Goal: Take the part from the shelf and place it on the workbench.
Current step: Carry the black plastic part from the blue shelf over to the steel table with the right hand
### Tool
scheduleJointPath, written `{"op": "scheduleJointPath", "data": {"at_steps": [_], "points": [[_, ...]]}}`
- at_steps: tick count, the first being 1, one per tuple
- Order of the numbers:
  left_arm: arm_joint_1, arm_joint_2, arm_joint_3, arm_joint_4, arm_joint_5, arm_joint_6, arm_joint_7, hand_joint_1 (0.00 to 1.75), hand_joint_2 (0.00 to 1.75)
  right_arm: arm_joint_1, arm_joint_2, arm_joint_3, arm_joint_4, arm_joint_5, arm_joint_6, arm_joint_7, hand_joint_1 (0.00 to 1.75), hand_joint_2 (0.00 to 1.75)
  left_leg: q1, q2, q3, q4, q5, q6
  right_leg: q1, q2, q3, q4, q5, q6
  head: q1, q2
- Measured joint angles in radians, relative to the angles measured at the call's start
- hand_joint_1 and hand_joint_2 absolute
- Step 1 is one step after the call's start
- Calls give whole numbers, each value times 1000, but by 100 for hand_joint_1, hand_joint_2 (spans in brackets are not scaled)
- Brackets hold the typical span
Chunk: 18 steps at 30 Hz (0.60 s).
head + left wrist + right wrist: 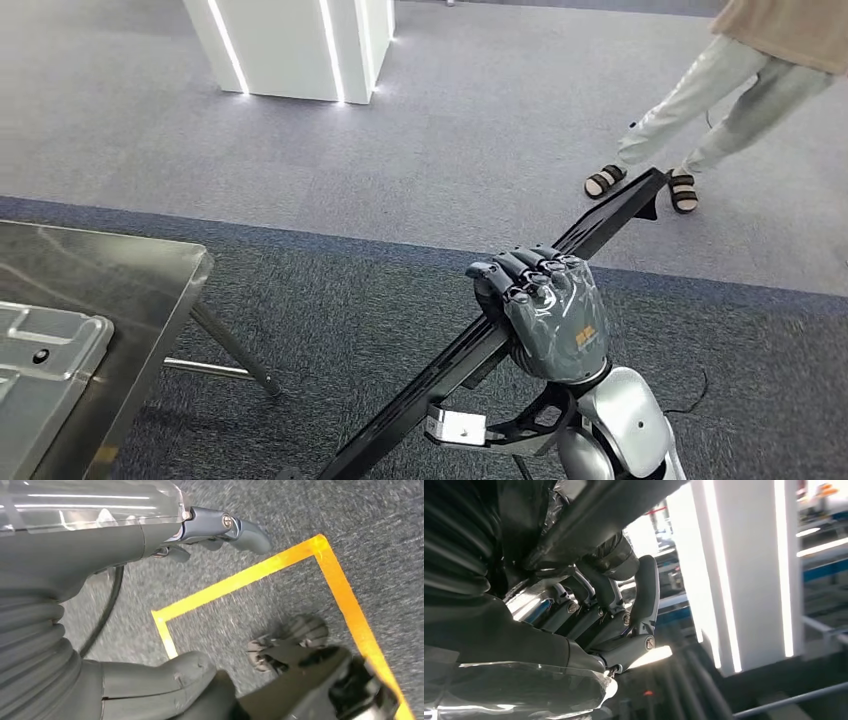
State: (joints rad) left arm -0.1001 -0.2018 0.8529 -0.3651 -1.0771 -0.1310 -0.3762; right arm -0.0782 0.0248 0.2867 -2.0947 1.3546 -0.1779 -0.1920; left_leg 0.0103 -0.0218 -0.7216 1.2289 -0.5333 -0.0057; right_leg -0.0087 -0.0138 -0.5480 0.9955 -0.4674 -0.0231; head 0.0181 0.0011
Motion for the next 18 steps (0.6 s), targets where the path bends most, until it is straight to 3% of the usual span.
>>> {"op": "scheduleJointPath", "data": {"at_steps": [2, 3, 4, 6, 7, 8, 10, 11, 13, 14, 16, 17, 18], "points": [[0, 0, 2, 0, 7, -5, -3, 0, 175, 2, 0, -1, 0, 0, 0, 0, 175, 175, 5, 15, -26, 58, -13, -6, 2, -33, 0, 3, -4, 0, 0, 0], [2, 0, 2, 0, 10, -8, -5, 0, 175, 2, 0, -1, 0, 0, -1, 0, 175, 175, 8, 20, -10, 32, 7, -8, 2, -48, 0, 5, -7, 2, 0, 0], [3, 1, 3, 0, 14, -13, -8, 0, 175, 2, 0, -2, 0, 0, -1, 0, 175, 175, 10, 30, 25, -28, 38, -10, 1, -61, 0, 9, -10, 5, 0, 0], [2, 2, 4, 0, 21, -19, -15, 0, 175, 3, 0, -4, -3, 0, -2, 0, 175, 175, 8, 66, 94, -153, 79, -4, 3, -85, 1, 19, -20, 16, 0, 0], [2, 2, 5, 0, 24, -22, -19, 0, 175, 4, 0, -5, -6, 0, -4, 0, 175, 175, 5, 78, 113, -187, 86, 2, 3, -94, 1, 24, -24, 22, 0, 0], [2, 2, 6, 0, 26, -23, -22, 0, 175, 8, -1, -8, -10, 0, -6, -1, 175, 175, 2, 81, 116, -197, 84, 10, 5, -103, 2, 25, -26, 28, 0, 0], [5, 2, 8, 0, 27, -24, -27, 0, 175, 16, -2, -14, -17, -1, -9, -1, 175, 175, 0, 60, 115, -198, 89, 24, 4, -116, 7, 25, -30, 39, 0, 0], [7, 3, 10, 0, 26, -22, -28, 0, 175, 20, -3, -17, -21, -1, -11, -1, 175, 175, 1, 49, 117, -202, 91, 30, 1, -105, 7, 31, -39, 45, 0, 0], [7, 3, 11, 0, 23, -16, -29, 0, 175, 29, -4, -24, -30, 0, -16, -1, 175, 175, 4, 27, 119, -209, 96, 42, -4, -49, -20, 98, -86, 52, 0, 0], [6, 3, 11, 0, 22, -12, -29, 0, 175, 36, -5, -28, -34, 0, -18, -1, 175, 175, 2, 17, 119, -209, 97, 46, -6, -16, -49, 162, -121, 52, 1, 0], [7, 2, 11, 0, 21, -6, -29, 0, 175, 53, -7, -39, -39, 0, -19, -1, 175, 175, -3, -9, 117, -209, 98, 51, -4, 9, -117, 290, -168, 49, 1, 0], [9, 2, 12, 0, 20, -3, -29, 0, 175, 61, -8, -45, -41, 0, -19, 0, 175, 175, -6, -23, 117, -209, 98, 52, -3, 12, -135, 316, -166, 46, 1, 0], [11, 2, 12, 0, 20, -1, -29, 0, 175, 68, -10, -51, -43, 0, -19, 0, 175, 175, -8, -39, 117, -208, 99, 52, -2, 15, -133, 302, -141, 40, 1, 0]]}}
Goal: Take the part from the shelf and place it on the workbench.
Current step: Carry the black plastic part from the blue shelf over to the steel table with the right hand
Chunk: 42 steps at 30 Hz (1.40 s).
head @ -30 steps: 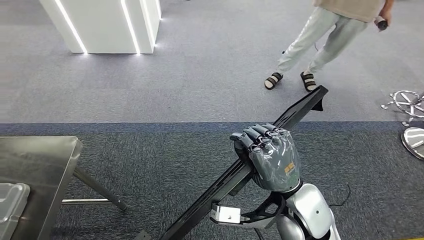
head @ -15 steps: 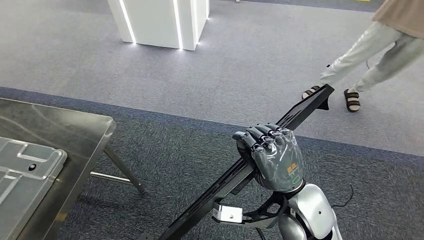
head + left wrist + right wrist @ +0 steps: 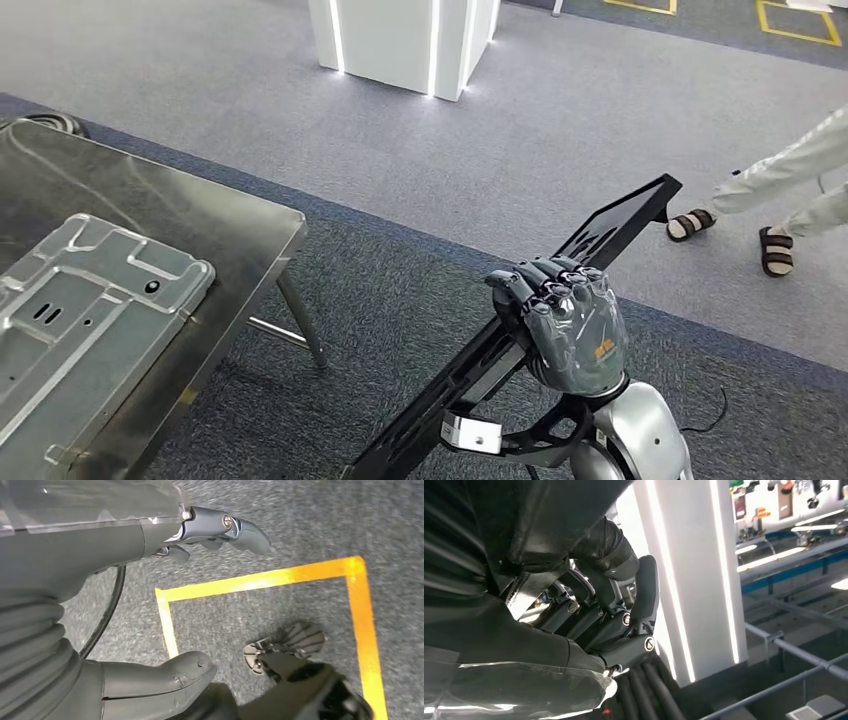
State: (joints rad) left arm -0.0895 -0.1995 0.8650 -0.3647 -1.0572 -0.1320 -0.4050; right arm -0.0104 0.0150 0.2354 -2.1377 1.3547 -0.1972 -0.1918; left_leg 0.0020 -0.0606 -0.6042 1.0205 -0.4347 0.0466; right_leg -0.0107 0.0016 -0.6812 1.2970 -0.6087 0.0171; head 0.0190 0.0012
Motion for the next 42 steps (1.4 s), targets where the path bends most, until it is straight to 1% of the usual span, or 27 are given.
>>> {"op": "scheduleJointPath", "data": {"at_steps": [1, 3, 5, 6, 7, 8, 10, 12, 14, 15, 16, 18, 20, 22, 23, 24, 25, 27, 29, 30, 32, 34, 36, 38, 39, 40, 42], "points": [[1, 0, 0, 0, 0, 2, 0, 0, 175, 6, -1, -7, -3, 1, 0, 0, 175, 175, -2, -15, 1, 0, 0, 0, 2, 8, 21, -53, 39, -7, 0, 0], [2, -3, 2, 0, -1, 6, 0, 0, 175, 14, -4, -25, -11, 5, 0, 1, 175, 175, -2, -43, 2, 1, 1, -2, 7, 57, 80, -194, 111, -23, 0, 0], [1, -7, 3, 0, -4, 8, 0, 0, 175, 19, -8, -47, -16, 12, 0, 3, 175, 175, 2, -66, -4, 2, 5, -10, 11, 94, 110, -265, 132, -32, 0, 0], [2, -7, 4, 0, -5, 9, -1, 0, 175, 20, -13, -60, -17, 14, 0, 4, 175, 175, 4, -78, -7, 0, 7, -16, 12, 93, 112, -271, 130, -34, 0, 0], [4, -8, 5, 0, -7, 9, -1, 0, 175, 20, -19, -73, -18, 15, 0, 5, 175, 175, 6, -91, -9, -2, 9, -23, 12, 79, 116, -279, 134, -36, 0, 0], [6, -8, 6, 0, -8, 9, -1, 0, 175, 20, -25, -86, -18, 16, 0, 6, 175, 175, 4, -86, -12, 1, 7, -27, 10, 66, 122, -290, 138, -37, 0, 0], [9, -8, 8, 0, -9, 10, -1, 0, 175, 20, -36, -108, -17, 16, 0, 9, 175, 175, -2, -33, -34, 51, -28, -34, 7, 34, 137, -315, 148, -42, 0, 0], [6, -8, 8, 0, -9, 10, -2, 0, 175, 20, -50, -130, -15, 17, 4, 19, 175, 175, -1, 30, -89, 171, -95, -40, 10, -2, 141, -321, 147, -47, 0, 0], [6, -8, 9, 0, -10, 11, -3, 0, 175, 20, -70, -160, -9, 18, 13, 31, 175, 175, 8, 49, -132, 262, -128, -49, 10, -38, 141, -318, 143, -45, 0, 0], [8, -8, 10, 0, -10, 11, -3, 0, 175, 20, -79, -176, -6, 19, 17, 34, 175, 175, 12, 54, -127, 258, -117, -55, 9, -55, 140, -315, 140, -42, 0, 0], [10, -8, 10, 0, -10, 11, -4, 0, 175, 19, -86, -191, -4, 19, 19, 36, 175, 175, 17, 62, -101, 213, -90, -60, 6, -69, 140, -310, 136, -38, 0, 0], [12, -8, 12, 0, -10, 12, -4, 0, 175, 17, -100, -221, -1, 19, 22, 38, 175, 175, 20, 103, -25, 80, -38, -64, 5, -95, 140, -294, 123, -25, 0, 0], [11, -8, 14, 0, -7, 13, -7, 0, 175, 16, -116, -251, 2, 18, 27, 44, 175, 175, 15, 126, 11, 14, -23, -51, 6, -116, 140, -281, 111, -12, 0, 0], [16, -7, 19, 0, -1, 17, -9, 0, 175, 17, -133, -288, 8, 14, 32, 50, 175, 175, 10, 106, 8, 12, -23, -33, 5, -134, 144, -279, 108, -1, 0, 0], [19, -7, 22, 0, 1, 19, -10, 0, 175, 17, -141, -309, 12, 11, 33, 52, 175, 175, 10, 95, 9, 8, -21, -26, 2, -133, 146, -278, 104, 5, 0, 0], [22, -7, 25, 0, 2, 20, -11, 0, 175, 17, -149, -327, 15, 6, 34, 53, 175, 175, 12, 85, 10, 4, -18, -19, -2, -114, 144, -266, 92, 9, 0, 0], [23, -7, 28, 0, 2, 21, -13, 0, 175, 18, -156, -346, 18, 2, 34, 53, 175, 175, 14, 74, 11, 0, -15, -13, -6, -84, 132, -236, 70, 13, 0, 0], [23, -7, 34, 0, 2, 22, -15, 0, 175, 23, -169, -384, 24, -3, 34, 53, 175, 175, 14, 53, 11, -2, -12, -6, -11, -21, 77, -118, 5, 18, 0, 0], [24, -7, 39, 0, 2, 22, -17, 0, 175, 29, -177, -418, 31, -4, 35, 53, 175, 175, 12, 26, 11, -2, -12, -3, -11, -4, 15, -4, -30, 20, 0, 0], [25, -7, 41, 0, 2, 22, -18, 0, 175, 31, -181, -434, 34, -4, 35, 53, 175, 175, 11, 12, 11, -1, -12, -3, -11, -2, 3, 8, -18, 19, 0, 0], [27, -7, 44, 0, 1, 22, -19, 0, 175, 32, -189, -461, 38, -4, 35, 54, 175, 175, 10, -18, 14, 1, -12, -3, -13, 10, 35, -83, 56, 15, 0, 0], [26, -7, 47, 0, 1, 22, -22, 0, 175, 29, -200, -488, 40, -7, 37, 54, 175, 175, 9, -45, 12, 4, -12, -8, -16, 56, 88, -212, 115, 10, 0, 0], [26, -7, 50, 0, 0, 22, -25, 0, 175, 23, -214, -516, 45, -10, 45, 54, 175, 175, 11, -69, 3, 5, -8, -20, -15, 82, 108, -264, 124, 7, 0, 0], [30, -6, 57, 0, -2, 23, -29, 0, 175, 12, -231, -544, 53, -9, 58, 54, 175, 175, 14, -89, -4, 2, -4, -34, -14, 62, 109, -270, 126, 1, 0, 0], [32, -6, 61, 0, -5, 23, -32, 0, 175, 3, -241, -557, 59, -6, 66, 54, 175, 175, 13, -76, -9, 8, -9, -39, -15, 49, 111, -275, 129, -5, 0, 0], [33, -5, 64, 0, -8, 24, -34, 0, 175, -5, -251, -569, 64, -2, 73, 55, 175, 175, 10, -49, -20, 30, -25, -43, -16, 35, 114, -280, 132, -12, 0, 0], [31, -4, 67, 0, -12, 25, -37, 0, 175, -21, -274, -594, 78, 9, 86, 57, 175, 175, 7, 22, -68, 132, -88, -47, -12, 2, 117, -286, 134, -24, 0, 0]]}}
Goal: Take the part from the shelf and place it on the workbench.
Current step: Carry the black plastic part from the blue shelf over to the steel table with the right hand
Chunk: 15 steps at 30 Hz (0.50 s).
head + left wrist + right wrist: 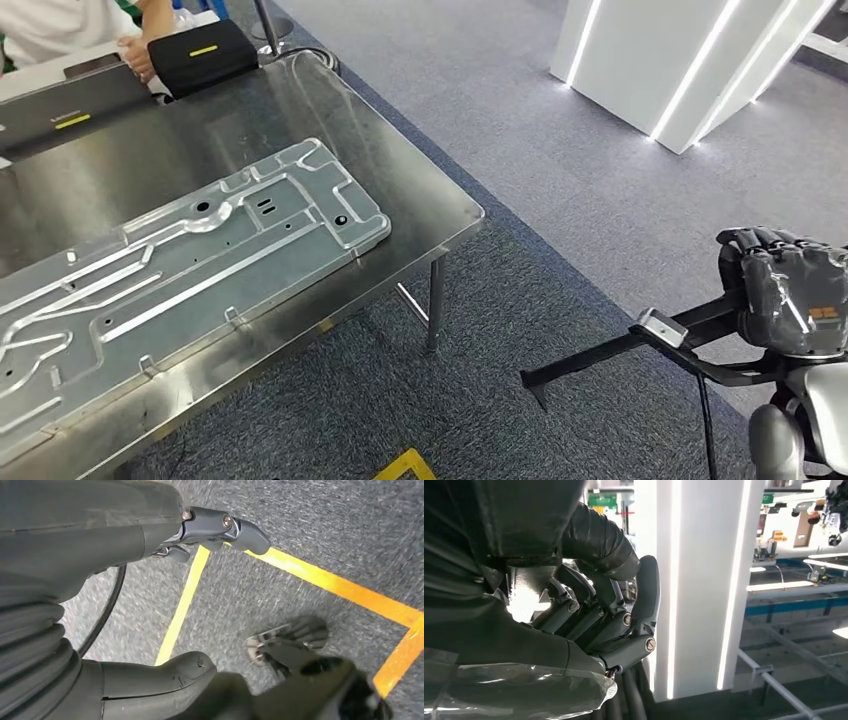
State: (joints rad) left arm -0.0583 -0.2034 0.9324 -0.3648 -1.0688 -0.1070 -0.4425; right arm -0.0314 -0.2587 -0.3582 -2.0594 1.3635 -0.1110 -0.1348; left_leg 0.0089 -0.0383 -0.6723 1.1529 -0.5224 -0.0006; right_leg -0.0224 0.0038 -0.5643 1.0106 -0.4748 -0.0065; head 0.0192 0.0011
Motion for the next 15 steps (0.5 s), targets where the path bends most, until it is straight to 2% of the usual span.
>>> {"op": "scheduleJointPath", "data": {"at_steps": [1, 2, 3, 4, 5, 7, 8, 9, 11, 12, 13, 15], "points": [[-2, 1, 1, 0, -2, 0, -1, 0, 175, -8, -12, -10, 9, 6, 6, 2, 175, 175, 1, 19, -31, 68, -34, -1, 3, -16, 0, 1, -1, -3, 0, 0], [-3, 1, 3, 0, -5, 0, -2, 0, 175, -19, -24, -17, 19, 13, 12, 6, 175, 175, 2, 26, -56, 124, -56, -2, 6, -32, -1, 1, -2, -4, 0, 0], [-3, 2, 5, 0, -7, 1, -3, 0, 175, -31, -36, -21, 31, 20, 18, 9, 175, 175, 2, 30, -65, 149, -59, -2, 8, -47, -1, 3, -2, -5, 0, 0], [-2, 3, 7, 0, -9, 1, -4, 0, 175, -44, -49, -22, 43, 25, 22, 13, 175, 175, 2, 33, -54, 135, -44, -1, 9, -61, -1, 5, -4, -5, 0, 0], [-2, 5, 8, 0, -10, 2, -4, 0, 175, -57, -61, -23, 54, 28, 26, 15, 175, 175, 1, 41, -23, 84, -16, 1, 10, -74, -1, 7, -6, -4, 0, 0], [-4, 8, 12, 0, -14, 2, -5, 0, 175, -81, -80, -23, 70, 31, 31, 18, 175, 175, -7, 84, 54, -53, 37, 13, 13, -98, 2, 13, -12, 2, 0, 0], [-6, 9, 14, 0, -15, 2, -6, 0, 175, -92, -88, -23, 77, 31, 34, 18, 175, 175, -11, 100, 78, -98, 49, 20, 15, -109, 3, 15, -14, 6, 0, 0], [-8, 10, 15, 0, -17, 2, -6, 0, 175, -103, -93, -22, 84, 32, 37, 18, 175, 175, -16, 109, 88, -120, 54, 27, 17, -119, 3, 17, -16, 11, 0, 0], [-9, 11, 19, 0, -17, 3, -6, 0, 175, -125, -99, -19, 100, 35, 41, 21, 175, 175, -18, 86, 84, -128, 59, 37, 18, -141, 7, 14, -16, 19, 0, 0], [-9, 11, 21, 0, -18, 3, -6, 0, 175, -133, -101, -17, 107, 38, 42, 23, 175, 175, -16, 74, 85, -134, 64, 42, 16, -138, 9, 16, -19, 25, 0, 0], [-9, 12, 22, 0, -18, 3, -6, 0, 175, -140, -104, -14, 113, 41, 43, 26, 175, 175, -13, 62, 87, -141, 69, 48, 13, -119, 5, 28, -32, 29, 0, 0], [-12, 12, 23, 0, -18, 2, -7, 0, 175, -151, -110, -9, 126, 46, 44, 31, 175, 175, -7, 40, 90, -150, 79, 57, 6, -52, -30, 112, -85, 38, 0, 0]]}}
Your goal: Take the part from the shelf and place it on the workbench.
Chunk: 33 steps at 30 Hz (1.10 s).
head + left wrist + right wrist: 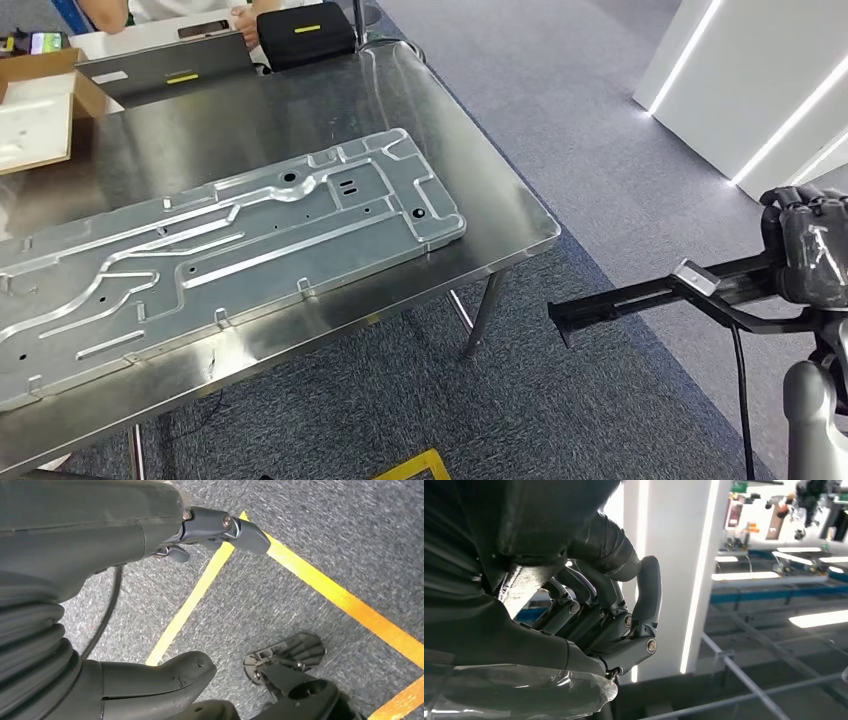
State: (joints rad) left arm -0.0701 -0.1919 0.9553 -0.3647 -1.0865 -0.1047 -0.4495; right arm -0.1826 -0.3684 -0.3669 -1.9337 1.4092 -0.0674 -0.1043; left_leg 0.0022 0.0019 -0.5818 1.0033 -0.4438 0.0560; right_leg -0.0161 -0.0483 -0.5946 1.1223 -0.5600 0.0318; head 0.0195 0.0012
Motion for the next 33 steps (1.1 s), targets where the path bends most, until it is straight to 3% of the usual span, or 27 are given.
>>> {"op": "scheduleJointPath", "data": {"at_steps": [2, 3, 4, 6, 8, 10, 12, 13, 14, 16, 18, 19, 21, 23, 25, 27, 28, 30, 31, 33], "points": [[-5, 0, 0, 0, 0, 0, 0, 0, 175, -8, -3, 7, 16, 3, 0, 4, 175, 175, 1, -25, -2, 1, 2, 3, -3, 38, -62, 127, -54, 6, 0, 0], [-5, 0, 0, 0, 0, 0, 0, 0, 175, -10, -3, 12, 25, 4, -1, 6, 175, 175, 1, -40, -2, 2, 3, 3, -5, 42, -82, 164, -58, 8, 0, 0], [-5, 0, 1, 0, 0, 0, 0, 0, 175, -13, -3, 16, 32, 4, -2, 8, 175, 175, 1, -55, -2, 5, 2, 3, -7, 44, -86, 165, -43, 10, 0, 0], [-4, 0, 1, 0, 0, 0, 0, 0, 175, -21, -3, 21, 41, 5, -3, 11, 175, 175, 3, -85, -2, 13, -1, -2, -14, 61, -46, 64, 32, 12, 0, 0], [-6, 0, 1, 0, 0, 0, 0, 0, 175, -31, -5, 25, 47, 5, -4, 14, 175, 175, 3, -113, -9, 23, -4, -13, -21, 112, 1, -48, 77, 12, 0, 0], [-6, 0, 3, 1, 0, 1, 0, 0, 175, -39, -7, 30, 53, 6, -6, 15, 175, 175, 6, -139, -22, 26, 0, -28, -21, 134, 13, -82, 77, 6, 0, 0], [-1, 0, 5, 1, 0, 2, 0, 0, 175, -52, -9, 34, 60, 7, -6, 16, 175, 175, 9, -158, -33, 25, 5, -41, -20, 107, 13, -88, 80, -5, 0, 0], [2, 0, 6, 1, 0, 2, 0, 0, 175, -59, -9, 36, 63, 7, -6, 16, 175, 175, 8, -143, -40, 34, -2, -46, -22, 94, 16, -92, 82, -13, -1, 0], [2, 0, 7, 1, 0, 2, -1, 0, 175, -64, -9, 38, 65, 8, -7, 16, 175, 175, 5, -114, -54, 61, -21, -50, -22, 78, 18, -98, 84, -21, -1, 0], [-3, 0, 7, 2, 0, 3, -2, 0, 175, -71, -10, 39, 68, 10, -7, 16, 175, 175, 3, -41, -107, 172, -82, -55, -17, 46, 21, -102, 84, -32, -1, 0], [-5, -1, 7, 2, 0, 2, -2, 0, 175, -77, -11, 42, 72, 12, -8, 15, 175, 175, 6, -13, -159, 282, -123, -58, -10, 13, 21, -100, 81, -36, -1, 0], [-5, -1, 7, 2, -1, 3, -3, 0, 175, -80, -11, 45, 75, 13, -8, 15, 175, 175, 7, -9, -164, 295, -119, -59, -8, -2, 22, -99, 80, -37, -1, 0], [-4, -2, 8, 2, -3, 3, -5, 0, 175, -87, -11, 50, 81, 14, -9, 14, 175, 175, 7, 5, -115, 209, -64, -55, -5, -30, 25, -97, 75, -36, -1, 0], [-6, -2, 8, 2, -6, 2, -8, 0, 175, -92, -13, 53, 84, 14, -10, 14, 175, 175, -1, 53, -47, 80, -19, -42, -1, -54, 32, -96, 69, -30, -1, 0], [-7, -2, 8, 2, -7, 0, -10, 0, 175, -99, -17, 54, 85, 14, -11, 14, 175, 175, -10, 77, -23, 28, -10, -28, 4, -75, 36, -96, 66, -22, -1, 0], [-6, -1, 8, 2, -8, 0, -11, 0, 175, -106, -20, 58, 89, 14, -12, 13, 175, 175, -10, 53, -25, 23, -4, -17, 4, -90, 38, -97, 64, -12, -1, 0], [-5, -1, 8, 2, -8, -1, -11, 0, 175, -108, -21, 60, 92, 14, -12, 12, 175, 175, -8, 40, -25, 18, 0, -12, 1, -75, 38, -92, 57, -7, -1, 0], [-7, -1, 8, 2, -9, -2, -13, 0, 175, -112, -26, 64, 95, 13, -14, 11, 175, 175, -2, 17, -22, 10, 7, -1, -5, -13, 14, -35, 16, 0, -1, 0], [-8, -1, 8, 2, -10, -3, -14, 0, 175, -113, -30, 65, 97, 12, -14, 10, 175, 175, -2, 5, -22, 9, 9, 2, -7, 20, -14, 23, -14, 2, -1, 0], [-9, -1, 8, 2, -14, -5, -17, 0, 175, -114, -36, 66, 103, 10, -15, 8, 175, 175, -2, -22, -22, 11, 10, 6, -7, 43, -78, 146, -59, 5, -1, 0]]}}
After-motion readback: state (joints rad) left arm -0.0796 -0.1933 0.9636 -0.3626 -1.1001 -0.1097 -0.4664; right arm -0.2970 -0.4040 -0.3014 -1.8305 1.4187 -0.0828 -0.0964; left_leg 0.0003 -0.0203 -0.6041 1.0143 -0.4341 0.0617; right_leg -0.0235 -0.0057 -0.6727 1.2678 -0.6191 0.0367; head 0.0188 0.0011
